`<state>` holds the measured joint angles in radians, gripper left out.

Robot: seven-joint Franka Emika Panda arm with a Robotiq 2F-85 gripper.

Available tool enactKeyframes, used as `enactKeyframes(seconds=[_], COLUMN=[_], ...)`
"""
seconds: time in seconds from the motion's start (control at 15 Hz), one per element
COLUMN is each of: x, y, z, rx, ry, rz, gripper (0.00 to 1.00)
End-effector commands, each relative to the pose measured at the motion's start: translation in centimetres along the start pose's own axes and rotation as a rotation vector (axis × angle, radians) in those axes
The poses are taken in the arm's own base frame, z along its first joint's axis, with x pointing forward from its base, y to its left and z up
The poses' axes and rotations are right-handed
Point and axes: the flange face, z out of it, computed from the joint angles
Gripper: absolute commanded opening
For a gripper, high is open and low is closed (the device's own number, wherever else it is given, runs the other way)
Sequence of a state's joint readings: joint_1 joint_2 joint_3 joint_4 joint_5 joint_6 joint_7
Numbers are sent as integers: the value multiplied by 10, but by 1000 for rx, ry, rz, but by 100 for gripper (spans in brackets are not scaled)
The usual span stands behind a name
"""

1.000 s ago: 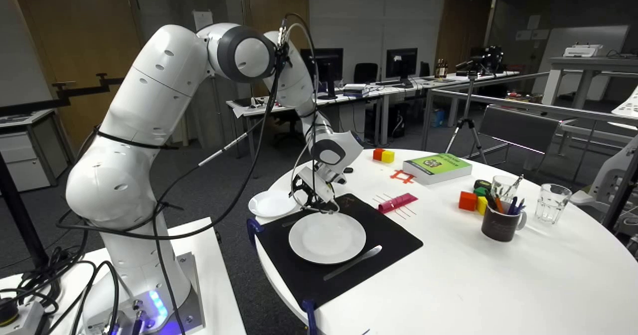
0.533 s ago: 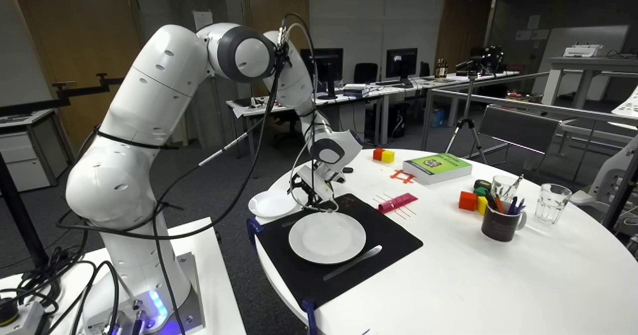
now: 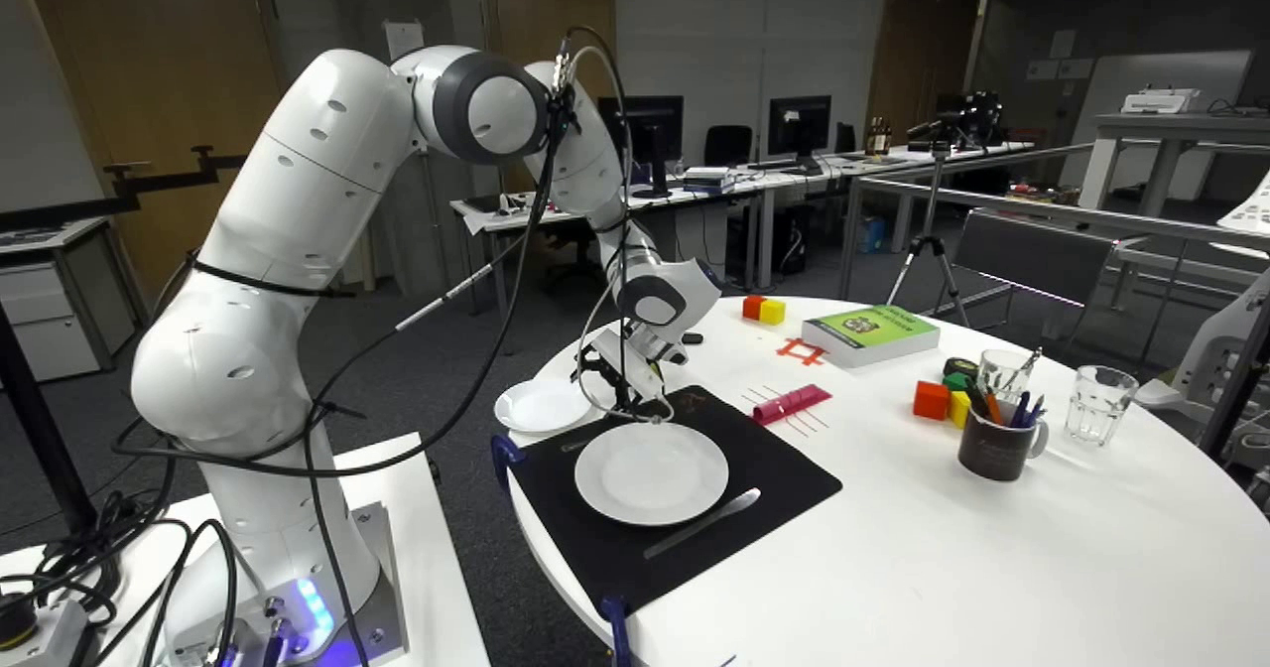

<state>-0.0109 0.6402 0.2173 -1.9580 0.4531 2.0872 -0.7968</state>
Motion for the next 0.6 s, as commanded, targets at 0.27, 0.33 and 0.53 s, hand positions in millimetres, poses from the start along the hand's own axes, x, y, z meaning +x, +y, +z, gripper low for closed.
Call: enactKeyframes(seconds=[0.27,0.33,0.53], x=[4,5,6], y=[-6,-6,-7], z=[-4,-3,-2], rx=[11,12,17], ry=[-12,-13,-16], rz=[2,0,-3], gripper=[93,95,96])
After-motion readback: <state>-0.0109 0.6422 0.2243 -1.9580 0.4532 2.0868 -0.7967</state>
